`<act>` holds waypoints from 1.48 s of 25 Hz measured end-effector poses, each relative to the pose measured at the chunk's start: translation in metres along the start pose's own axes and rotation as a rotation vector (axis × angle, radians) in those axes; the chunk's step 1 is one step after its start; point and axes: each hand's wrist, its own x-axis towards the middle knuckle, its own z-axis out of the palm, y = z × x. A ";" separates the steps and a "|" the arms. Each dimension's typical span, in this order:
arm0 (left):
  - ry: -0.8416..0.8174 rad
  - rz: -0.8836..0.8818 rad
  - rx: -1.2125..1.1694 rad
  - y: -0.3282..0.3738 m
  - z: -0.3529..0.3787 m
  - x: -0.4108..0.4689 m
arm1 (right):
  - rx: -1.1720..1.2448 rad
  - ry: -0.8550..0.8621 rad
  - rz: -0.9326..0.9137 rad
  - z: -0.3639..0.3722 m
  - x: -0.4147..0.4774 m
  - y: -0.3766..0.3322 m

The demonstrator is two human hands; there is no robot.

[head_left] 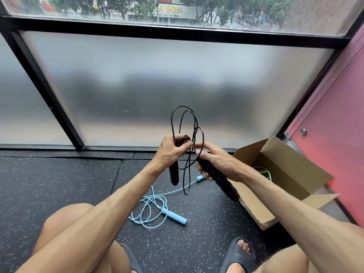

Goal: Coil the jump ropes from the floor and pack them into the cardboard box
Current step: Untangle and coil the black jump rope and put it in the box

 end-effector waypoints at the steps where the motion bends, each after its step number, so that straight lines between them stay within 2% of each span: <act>1: -0.009 0.014 0.032 0.001 -0.001 0.000 | 0.016 0.003 0.008 0.001 0.000 0.001; 6: -0.084 0.090 0.170 0.002 -0.001 -0.002 | 0.153 0.120 0.046 0.006 0.006 0.006; 12: -0.186 0.039 0.115 0.001 0.003 -0.009 | 0.165 0.102 0.062 0.012 0.007 0.004; 17: -0.116 -0.070 -0.004 0.003 0.006 -0.005 | 0.122 0.173 0.029 0.013 0.012 -0.001; 22: 0.052 -0.081 0.099 0.004 0.008 -0.002 | 0.073 0.150 0.019 0.012 0.012 -0.004; 26: -0.094 -0.161 -0.228 0.001 0.001 -0.004 | 0.102 0.070 0.019 0.009 0.009 -0.004; 29: -0.128 -0.157 -0.391 0.003 0.007 -0.005 | 0.117 0.053 0.026 0.010 0.007 -0.006; 33: -0.071 -0.124 -0.283 0.005 0.010 -0.005 | 0.166 0.053 0.024 0.017 0.002 -0.006; 37: 0.015 -0.181 -0.245 0.003 0.024 -0.005 | 0.254 0.096 -0.010 0.027 -0.001 -0.007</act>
